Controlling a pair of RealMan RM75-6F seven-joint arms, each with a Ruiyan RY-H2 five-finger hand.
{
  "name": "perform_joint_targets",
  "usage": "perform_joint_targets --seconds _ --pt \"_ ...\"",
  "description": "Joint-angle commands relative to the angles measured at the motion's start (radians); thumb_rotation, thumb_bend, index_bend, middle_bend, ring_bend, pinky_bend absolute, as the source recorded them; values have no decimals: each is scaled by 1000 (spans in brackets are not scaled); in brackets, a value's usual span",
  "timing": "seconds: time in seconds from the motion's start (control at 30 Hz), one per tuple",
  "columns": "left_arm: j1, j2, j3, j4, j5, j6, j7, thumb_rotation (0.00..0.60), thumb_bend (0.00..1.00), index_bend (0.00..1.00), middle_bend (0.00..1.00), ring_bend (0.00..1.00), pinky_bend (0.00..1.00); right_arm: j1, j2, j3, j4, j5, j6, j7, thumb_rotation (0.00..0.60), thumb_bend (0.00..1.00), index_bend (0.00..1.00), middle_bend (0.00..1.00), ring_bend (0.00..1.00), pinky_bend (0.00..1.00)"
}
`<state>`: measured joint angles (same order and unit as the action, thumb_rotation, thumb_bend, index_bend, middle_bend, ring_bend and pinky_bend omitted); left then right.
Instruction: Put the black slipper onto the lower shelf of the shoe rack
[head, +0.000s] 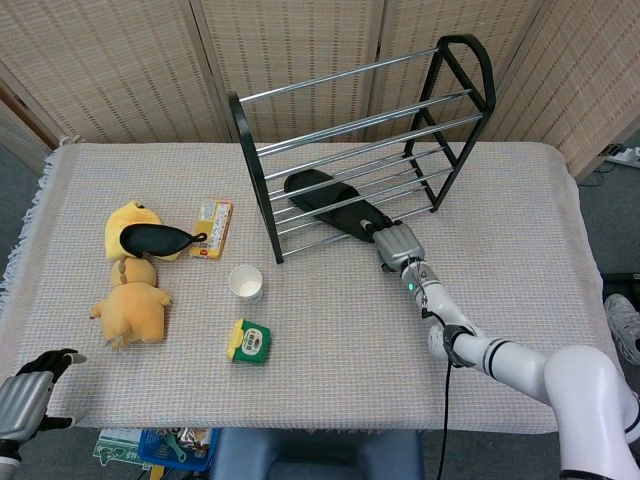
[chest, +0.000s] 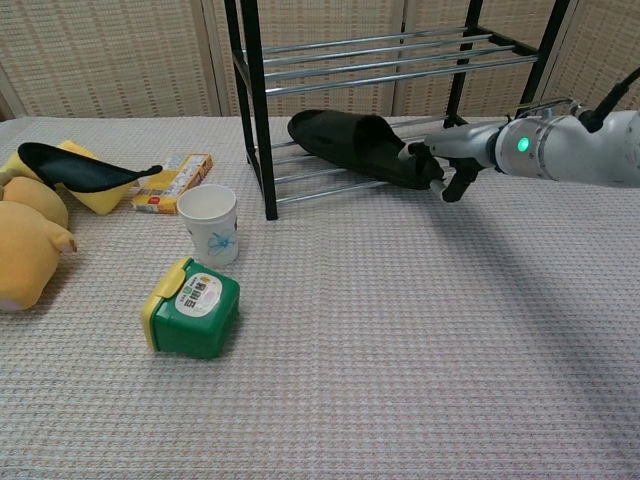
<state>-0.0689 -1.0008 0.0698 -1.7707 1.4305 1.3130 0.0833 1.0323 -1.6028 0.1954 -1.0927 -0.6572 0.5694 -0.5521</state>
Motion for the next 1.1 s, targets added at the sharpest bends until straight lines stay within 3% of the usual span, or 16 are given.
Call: perform_joint_targets --seconds 0.03,0.3,0.7,1.1 --pt "-1 0 0 0 1 -1 1 600 152 280 225 184 257 -15 35 -8 -44 -33 30 39 600 686 0 141 25 146" --pt "-3 -5 2 -4 1 -7 6 600 152 280 225 184 257 -13 44 -13 17 -16 43 73 600 686 0 141 25 146" --pt "0 -1 5 -10 -2 -5 12 600 152 279 225 184 257 12 -37 -36 172 12 -3 78 600 686 0 143 25 146" --pt "9 3 8 -8 3 8 1 600 152 280 225 184 257 -7 -5 -62 51 -79 37 96 600 686 0 145 25 146"
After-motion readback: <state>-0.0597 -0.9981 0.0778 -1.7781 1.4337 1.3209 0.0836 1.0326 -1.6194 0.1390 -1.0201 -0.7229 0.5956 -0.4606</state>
